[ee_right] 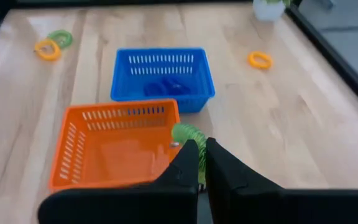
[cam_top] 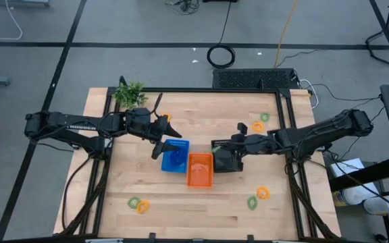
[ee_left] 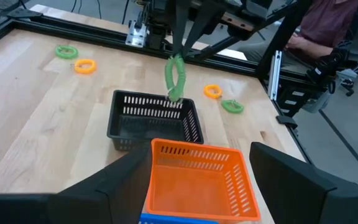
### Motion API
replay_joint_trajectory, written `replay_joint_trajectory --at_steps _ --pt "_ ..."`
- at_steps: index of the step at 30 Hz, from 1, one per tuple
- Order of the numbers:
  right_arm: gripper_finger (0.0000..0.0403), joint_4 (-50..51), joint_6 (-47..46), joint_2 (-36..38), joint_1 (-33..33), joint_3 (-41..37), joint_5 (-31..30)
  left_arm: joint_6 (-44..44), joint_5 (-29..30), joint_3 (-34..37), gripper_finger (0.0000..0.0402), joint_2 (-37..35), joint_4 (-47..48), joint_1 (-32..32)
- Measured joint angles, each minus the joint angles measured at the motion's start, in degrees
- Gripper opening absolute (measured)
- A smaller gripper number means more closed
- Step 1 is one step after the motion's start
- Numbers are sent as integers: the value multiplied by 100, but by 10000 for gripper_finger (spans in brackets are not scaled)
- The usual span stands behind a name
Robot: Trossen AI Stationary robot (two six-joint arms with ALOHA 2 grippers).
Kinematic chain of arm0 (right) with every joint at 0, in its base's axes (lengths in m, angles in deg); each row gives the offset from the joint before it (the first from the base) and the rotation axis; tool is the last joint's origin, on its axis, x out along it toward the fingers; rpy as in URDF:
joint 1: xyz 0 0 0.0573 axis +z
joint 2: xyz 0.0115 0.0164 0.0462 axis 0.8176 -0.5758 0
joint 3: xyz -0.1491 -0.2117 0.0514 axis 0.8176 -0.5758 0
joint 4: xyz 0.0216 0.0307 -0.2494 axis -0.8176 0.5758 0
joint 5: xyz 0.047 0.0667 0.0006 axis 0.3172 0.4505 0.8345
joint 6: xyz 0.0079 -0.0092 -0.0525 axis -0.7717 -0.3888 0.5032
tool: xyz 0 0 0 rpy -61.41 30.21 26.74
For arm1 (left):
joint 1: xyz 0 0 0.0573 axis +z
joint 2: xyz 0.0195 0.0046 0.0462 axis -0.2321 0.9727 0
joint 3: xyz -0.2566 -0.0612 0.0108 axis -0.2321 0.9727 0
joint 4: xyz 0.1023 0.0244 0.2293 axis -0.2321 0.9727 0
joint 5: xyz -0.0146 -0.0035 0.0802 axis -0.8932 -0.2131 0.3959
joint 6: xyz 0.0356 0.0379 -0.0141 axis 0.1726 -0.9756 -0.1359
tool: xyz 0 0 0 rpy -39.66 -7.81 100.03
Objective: Sort spring keychains
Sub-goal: Put the green spring keychain into the black bin
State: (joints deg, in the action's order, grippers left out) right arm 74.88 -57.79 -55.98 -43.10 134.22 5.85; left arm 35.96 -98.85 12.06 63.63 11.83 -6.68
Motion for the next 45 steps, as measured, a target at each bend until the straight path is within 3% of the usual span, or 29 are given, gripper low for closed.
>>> replay_joint_trajectory --at_steps 16,29,45 --pt "0 913 -1169 -4 -13 0 -145 2 -2 0 274 0 -2 0" --pt "0 1064 -1636 -55 -14 0 -463 7 -2 0 274 0 -2 0" --pt "0 1072 -1813 -87 -13 0 -430 7 -2 0 273 0 -2 0"
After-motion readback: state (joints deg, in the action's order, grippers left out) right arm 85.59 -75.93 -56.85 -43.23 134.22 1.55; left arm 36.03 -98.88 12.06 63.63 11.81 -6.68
